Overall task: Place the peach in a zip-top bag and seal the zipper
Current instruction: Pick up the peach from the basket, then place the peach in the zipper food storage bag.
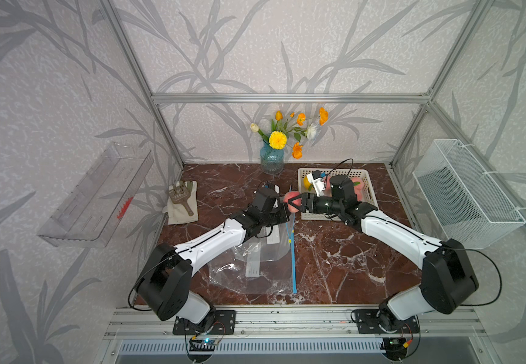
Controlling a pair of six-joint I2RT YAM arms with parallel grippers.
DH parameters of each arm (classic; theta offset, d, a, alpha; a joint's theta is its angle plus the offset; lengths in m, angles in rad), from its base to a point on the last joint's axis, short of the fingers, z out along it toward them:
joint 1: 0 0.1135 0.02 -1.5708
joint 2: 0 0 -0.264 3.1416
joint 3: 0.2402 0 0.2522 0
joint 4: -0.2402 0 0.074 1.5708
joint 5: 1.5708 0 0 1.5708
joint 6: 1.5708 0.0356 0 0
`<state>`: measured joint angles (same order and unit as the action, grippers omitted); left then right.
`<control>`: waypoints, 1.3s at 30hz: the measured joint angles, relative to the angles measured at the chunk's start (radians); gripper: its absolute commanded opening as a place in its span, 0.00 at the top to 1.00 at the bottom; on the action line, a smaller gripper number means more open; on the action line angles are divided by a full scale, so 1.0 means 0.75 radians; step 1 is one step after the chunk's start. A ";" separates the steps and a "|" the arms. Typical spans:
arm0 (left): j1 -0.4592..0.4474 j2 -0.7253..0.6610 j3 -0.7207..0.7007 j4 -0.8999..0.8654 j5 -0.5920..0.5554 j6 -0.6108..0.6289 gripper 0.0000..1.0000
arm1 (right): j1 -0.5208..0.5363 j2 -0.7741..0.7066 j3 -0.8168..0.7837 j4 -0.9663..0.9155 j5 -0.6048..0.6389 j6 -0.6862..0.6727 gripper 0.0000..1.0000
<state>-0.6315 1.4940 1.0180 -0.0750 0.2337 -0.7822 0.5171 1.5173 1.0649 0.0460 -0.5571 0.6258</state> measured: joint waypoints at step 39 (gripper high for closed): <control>0.024 -0.190 0.072 -0.164 -0.094 0.217 1.00 | 0.226 0.002 0.218 -0.542 0.288 -0.396 0.27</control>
<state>-0.6132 1.3514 1.0718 -0.1982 0.1631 -0.6193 0.6865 1.5185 1.2285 -0.3603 -0.3412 0.3286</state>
